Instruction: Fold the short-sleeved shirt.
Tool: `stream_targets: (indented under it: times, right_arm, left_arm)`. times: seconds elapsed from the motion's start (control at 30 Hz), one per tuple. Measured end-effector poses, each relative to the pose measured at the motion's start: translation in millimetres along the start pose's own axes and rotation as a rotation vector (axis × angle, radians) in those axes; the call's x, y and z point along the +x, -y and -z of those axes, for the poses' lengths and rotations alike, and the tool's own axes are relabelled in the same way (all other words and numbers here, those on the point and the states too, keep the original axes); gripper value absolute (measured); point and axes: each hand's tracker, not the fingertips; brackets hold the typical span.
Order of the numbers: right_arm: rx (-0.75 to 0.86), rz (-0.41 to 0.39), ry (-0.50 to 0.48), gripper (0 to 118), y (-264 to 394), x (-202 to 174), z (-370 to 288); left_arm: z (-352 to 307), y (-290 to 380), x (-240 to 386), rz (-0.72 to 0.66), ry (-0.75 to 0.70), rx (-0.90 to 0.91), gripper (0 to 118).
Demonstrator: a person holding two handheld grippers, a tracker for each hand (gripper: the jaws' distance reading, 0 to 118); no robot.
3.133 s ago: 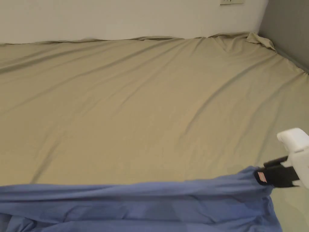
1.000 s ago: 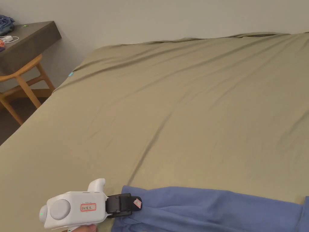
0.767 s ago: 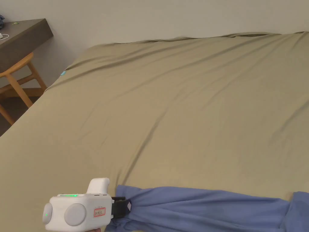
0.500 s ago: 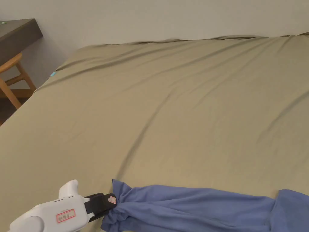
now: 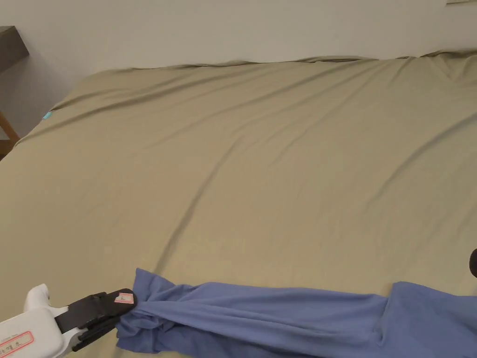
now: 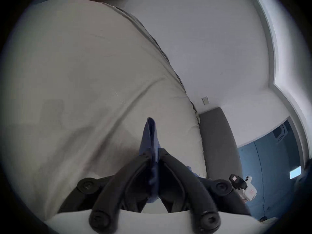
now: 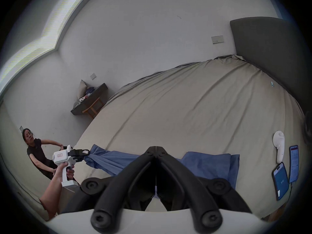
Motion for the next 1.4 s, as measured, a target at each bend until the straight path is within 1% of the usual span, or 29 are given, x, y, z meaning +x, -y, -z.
stream_targets:
  times: [0.03, 0.07, 0.13, 0.17, 0.2, 0.23, 0.27, 0.37, 0.4, 0.47, 0.5, 0.53, 0.57, 0.6, 0.63, 0.67, 0.7, 0.73, 0.8, 0.93, 1.0, 1.13, 1.2, 1.3, 1.4]
  right_arm:
    - [0.001, 0.0, 0.002, 3, -1, -1, 0]
    - [0.002, -0.002, 0.006, 3, -2, -2, 0]
    - [0.002, -0.009, 0.02, 3, -3, -2, 0]
    - [-0.001, -0.011, 0.026, 3, -4, -3, 1]
    - [-0.003, -0.01, 0.03, 3, -4, -3, 2]
    - [-0.003, -0.007, 0.03, 3, -5, -3, 3]
    - [-0.004, -0.007, 0.031, 3, -5, -3, 4]
    - [-0.015, -0.016, 0.034, 3, -4, -6, 10]
    - [-0.019, -0.017, 0.034, 3, -4, -6, 12]
    - [-0.029, -0.024, 0.034, 3, -3, -9, 16]
    - [-0.034, -0.024, 0.036, 3, -3, -10, 17]
    - [-0.035, -0.026, 0.032, 3, -3, -9, 18]
    - [-0.038, -0.029, 0.023, 3, -3, -9, 19]
    - [-0.041, -0.03, 0.025, 3, -4, -10, 20]
    - [-0.04, -0.031, 0.026, 3, -4, -12, 21]
    - [-0.041, -0.034, 0.023, 3, -5, -11, 21]
    - [-0.041, -0.037, 0.023, 3, -6, -12, 22]
    - [-0.04, -0.039, 0.024, 3, -6, -13, 21]
    - [-0.042, -0.046, 0.024, 3, -7, -13, 20]
    - [-0.041, -0.052, 0.03, 3, -9, -11, 18]
    - [-0.039, -0.048, 0.036, 3, -10, -10, 18]
    - [-0.04, -0.043, 0.031, 3, -10, -10, 21]
    - [-0.044, -0.054, 0.021, 3, -9, -11, 22]
    - [-0.044, -0.06, 0.012, 3, -9, -11, 22]
    - [-0.046, -0.058, 0.009, 3, -9, -9, 21]
  left_arm:
    - [-3, 0, 3, -0.015, -0.004, 0.005, 4]
    - [-4, -14, -17, -0.021, -0.016, 0.02, 4]
    - [-10, -26, -27, -0.024, -0.029, 0.017, 4]
    - [-14, -23, -19, -0.016, -0.065, 0.048, 4]
    - [-15, -20, -8, -0.019, -0.057, 0.04, 4]
    - [-19, -23, -10, -0.024, -0.056, 0.044, 4]
    - [-25, -28, -13, -0.021, -0.1, 0.082, 4]
    - [-26, -24, -6, -0.04, -0.066, 0.043, 4]
    - [-23, -21, -3, -0.016, -0.061, -0.014, 4]
    - [-21, -13, 10, 0.078, -0.188, 0.02, 4]
    - [-20, -12, 10, 0.065, -0.14, 0.001, 4]
    - [-20, -11, 8, 0.02, -0.09, 0.001, 4]
    - [-23, -17, -2, -0.014, -0.095, 0.023, 4]
    - [-31, -21, 3, -0.003, -0.125, 0.036, 4]
    - [-31, -23, 3, 0.013, -0.123, 0.035, 4]
    - [-32, -24, 6, 0.033, -0.16, 0.078, 4]
    - [-35, -29, 3, 0.036, -0.174, 0.075, 4]
    - [-35, -35, 1, 0.027, -0.154, 0.059, 4]
    - [-39, -43, -2, 0.021, -0.18, 0.078, 4]
    - [-50, -53, -1, 0.056, -0.206, 0.071, 4]
    - [-57, -58, -5, 0.031, -0.208, 0.089, 4]
    - [-69, -62, -10, 0.03, -0.253, 0.102, 4]
    - [-71, -54, -2, 0.012, -0.228, 0.103, 4]
    - [-63, -40, 40, 0.122, -0.183, 0.065, 4]
    - [-53, -30, 82, 0.152, -0.074, 0.035, 4]
